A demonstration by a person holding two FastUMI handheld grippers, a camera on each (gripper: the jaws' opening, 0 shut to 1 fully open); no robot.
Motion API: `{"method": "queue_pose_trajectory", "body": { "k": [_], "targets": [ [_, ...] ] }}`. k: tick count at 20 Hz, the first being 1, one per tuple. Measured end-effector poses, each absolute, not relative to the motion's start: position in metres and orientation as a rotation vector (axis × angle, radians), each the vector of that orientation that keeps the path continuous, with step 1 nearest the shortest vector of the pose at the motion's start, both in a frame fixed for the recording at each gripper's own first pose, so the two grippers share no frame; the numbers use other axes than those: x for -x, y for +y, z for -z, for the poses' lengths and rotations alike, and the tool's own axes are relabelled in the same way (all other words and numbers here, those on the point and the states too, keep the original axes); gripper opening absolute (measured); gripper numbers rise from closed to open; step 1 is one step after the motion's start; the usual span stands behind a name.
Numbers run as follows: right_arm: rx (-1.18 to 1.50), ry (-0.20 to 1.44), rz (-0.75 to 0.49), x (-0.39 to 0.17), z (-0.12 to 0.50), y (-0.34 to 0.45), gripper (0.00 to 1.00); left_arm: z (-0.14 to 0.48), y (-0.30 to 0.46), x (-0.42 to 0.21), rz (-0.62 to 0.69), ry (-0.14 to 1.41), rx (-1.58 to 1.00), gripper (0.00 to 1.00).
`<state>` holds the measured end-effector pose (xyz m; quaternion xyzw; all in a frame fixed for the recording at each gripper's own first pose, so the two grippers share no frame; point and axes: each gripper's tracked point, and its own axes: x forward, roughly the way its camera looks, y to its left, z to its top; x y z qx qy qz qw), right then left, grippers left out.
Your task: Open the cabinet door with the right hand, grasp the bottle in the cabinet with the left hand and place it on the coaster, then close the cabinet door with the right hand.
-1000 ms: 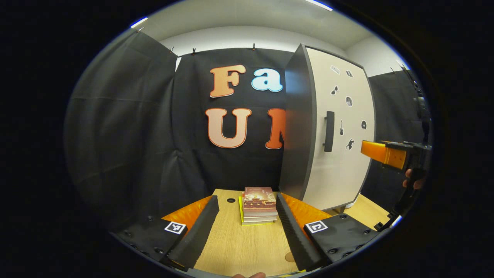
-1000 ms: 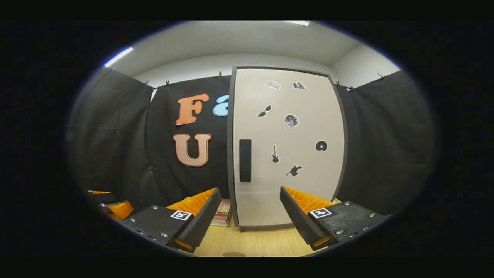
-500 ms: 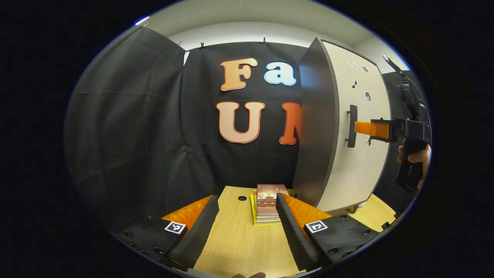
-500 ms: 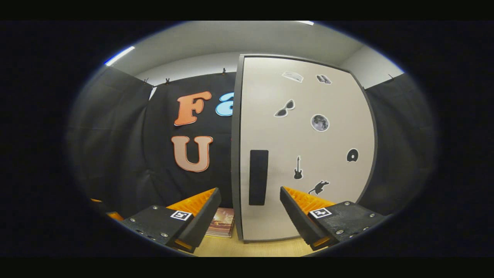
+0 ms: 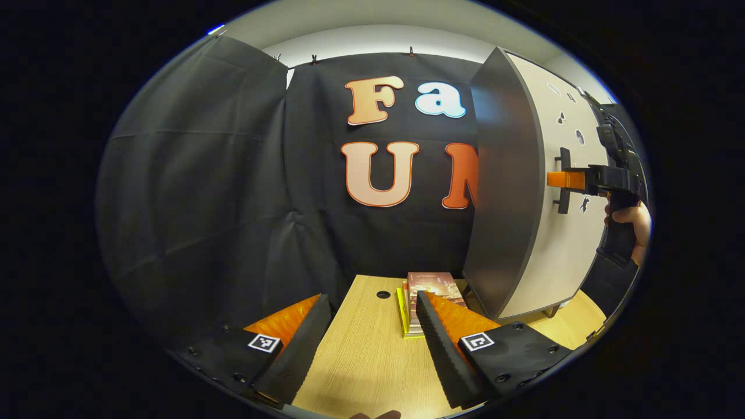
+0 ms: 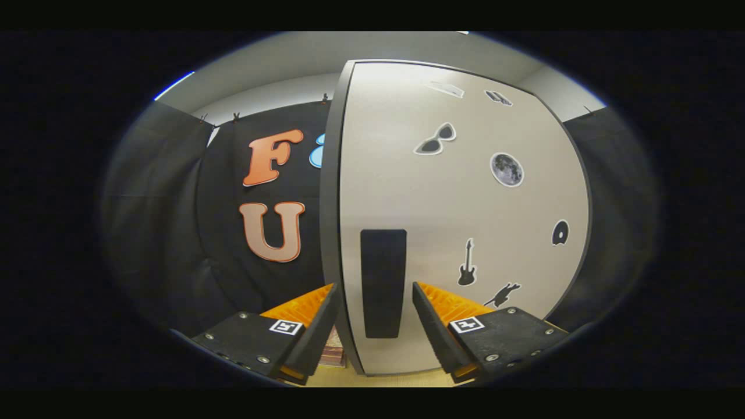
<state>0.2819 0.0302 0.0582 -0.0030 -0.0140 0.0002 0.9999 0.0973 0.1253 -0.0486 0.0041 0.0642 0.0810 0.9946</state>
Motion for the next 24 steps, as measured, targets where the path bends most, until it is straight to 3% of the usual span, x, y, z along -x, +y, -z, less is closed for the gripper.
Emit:
{"method": "queue_pose_trajectory", "body": {
  "k": [3, 4, 7, 9, 10, 11, 16, 22, 24],
  "targets": [
    [0.014, -0.011, 0.021, -0.283, -0.05, 0.028, 0.53, 0.053, 0.132, -0.101, -0.17, 0.141, -0.012, 0.97],
    [0.015, -0.019, 0.021, -0.284, -0.05, 0.027, 0.35, 0.053, 0.132, -0.101, -0.168, 0.144, -0.013, 0.97],
    [0.002, -0.005, 0.017, -0.28, -0.05, 0.027, 0.35, 0.056, 0.129, -0.102, -0.162, 0.144, -0.014, 0.97],
    [-0.001, 0.003, 0.012, -0.277, -0.049, 0.027, 0.29, 0.056, 0.127, -0.101, -0.155, 0.144, -0.006, 0.97],
    [-0.003, 0.003, 0.009, -0.275, -0.05, 0.027, 0.31, 0.056, 0.123, -0.1, -0.151, 0.145, -0.003, 0.97],
    [-0.003, 0.01, 0.006, -0.272, -0.05, 0.027, 0.27, 0.055, 0.12, -0.097, -0.147, 0.145, -0.001, 0.97],
    [-0.024, 0.005, -0.004, -0.249, -0.052, 0.025, 0.28, 0.05, 0.102, -0.081, -0.135, 0.127, -0.011, 0.99],
    [-0.043, -0.008, -0.021, -0.178, -0.042, -0.001, 0.22, 0.041, 0.068, -0.05, -0.118, 0.111, -0.038, 0.97],
    [-0.045, -0.019, -0.016, -0.17, -0.043, -0.002, 0.25, 0.035, 0.056, -0.034, -0.114, 0.097, -0.053, 0.97]
  ]
}}
